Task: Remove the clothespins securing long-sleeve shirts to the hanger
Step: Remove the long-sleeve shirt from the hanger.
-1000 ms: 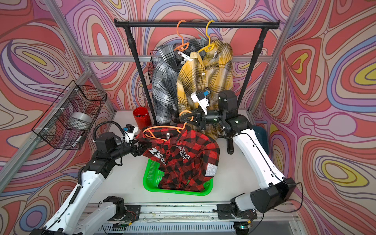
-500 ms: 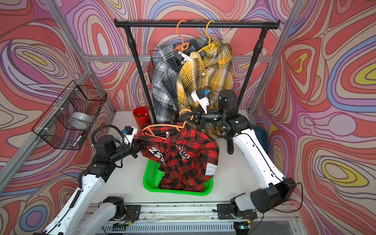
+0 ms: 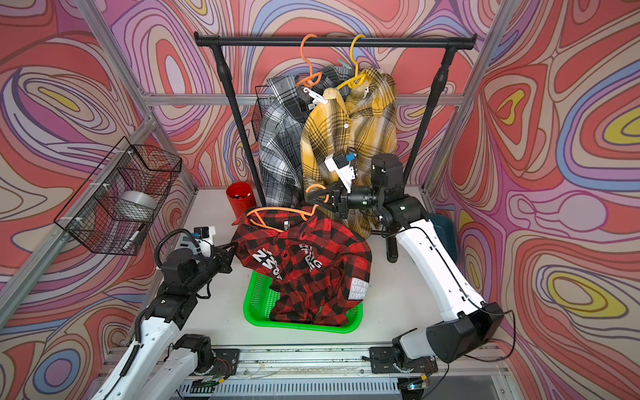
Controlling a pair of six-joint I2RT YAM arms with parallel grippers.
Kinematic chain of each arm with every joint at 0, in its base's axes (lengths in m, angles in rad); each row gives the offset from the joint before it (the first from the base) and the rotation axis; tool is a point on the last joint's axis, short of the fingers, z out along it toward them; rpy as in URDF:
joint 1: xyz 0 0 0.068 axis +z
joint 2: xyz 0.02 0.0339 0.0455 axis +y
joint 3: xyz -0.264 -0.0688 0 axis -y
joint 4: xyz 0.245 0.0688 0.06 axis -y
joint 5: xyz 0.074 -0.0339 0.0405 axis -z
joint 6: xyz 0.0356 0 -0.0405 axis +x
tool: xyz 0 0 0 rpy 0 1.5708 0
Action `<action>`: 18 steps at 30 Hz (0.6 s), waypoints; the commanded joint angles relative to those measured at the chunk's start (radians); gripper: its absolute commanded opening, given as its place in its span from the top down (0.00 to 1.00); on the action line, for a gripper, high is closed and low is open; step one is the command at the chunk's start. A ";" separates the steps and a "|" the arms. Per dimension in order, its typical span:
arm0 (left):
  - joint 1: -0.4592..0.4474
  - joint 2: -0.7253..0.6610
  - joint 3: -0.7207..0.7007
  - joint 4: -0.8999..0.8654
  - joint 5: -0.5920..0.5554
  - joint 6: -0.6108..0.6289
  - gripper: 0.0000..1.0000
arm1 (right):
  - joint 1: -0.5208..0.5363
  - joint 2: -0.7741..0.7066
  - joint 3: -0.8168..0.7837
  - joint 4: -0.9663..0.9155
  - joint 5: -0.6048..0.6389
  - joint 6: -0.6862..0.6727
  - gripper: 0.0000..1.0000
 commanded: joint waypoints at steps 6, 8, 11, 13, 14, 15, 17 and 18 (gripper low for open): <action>0.003 -0.019 -0.010 0.019 -0.022 -0.058 1.00 | -0.001 -0.045 0.010 0.013 0.008 0.005 1.00; 0.003 -0.026 -0.005 0.023 0.011 -0.057 1.00 | -0.001 -0.043 0.003 0.022 0.012 0.013 1.00; 0.003 -0.027 0.017 0.056 0.113 -0.015 0.98 | -0.001 -0.026 0.010 0.007 0.005 0.011 1.00; 0.003 -0.017 0.071 0.051 0.180 0.025 0.55 | 0.000 -0.009 0.010 0.003 0.004 0.016 1.00; 0.003 -0.010 0.101 0.036 0.211 0.044 0.41 | 0.001 -0.005 0.008 0.005 0.008 0.018 1.00; 0.003 0.000 0.127 0.023 0.238 0.057 0.34 | 0.004 -0.002 0.006 0.006 0.017 0.020 1.00; 0.003 0.020 0.190 -0.013 0.284 0.066 0.22 | 0.018 0.002 0.007 -0.006 0.058 0.009 1.00; 0.003 0.026 0.219 -0.026 0.304 0.066 0.13 | 0.027 0.005 0.011 -0.020 0.085 -0.003 1.00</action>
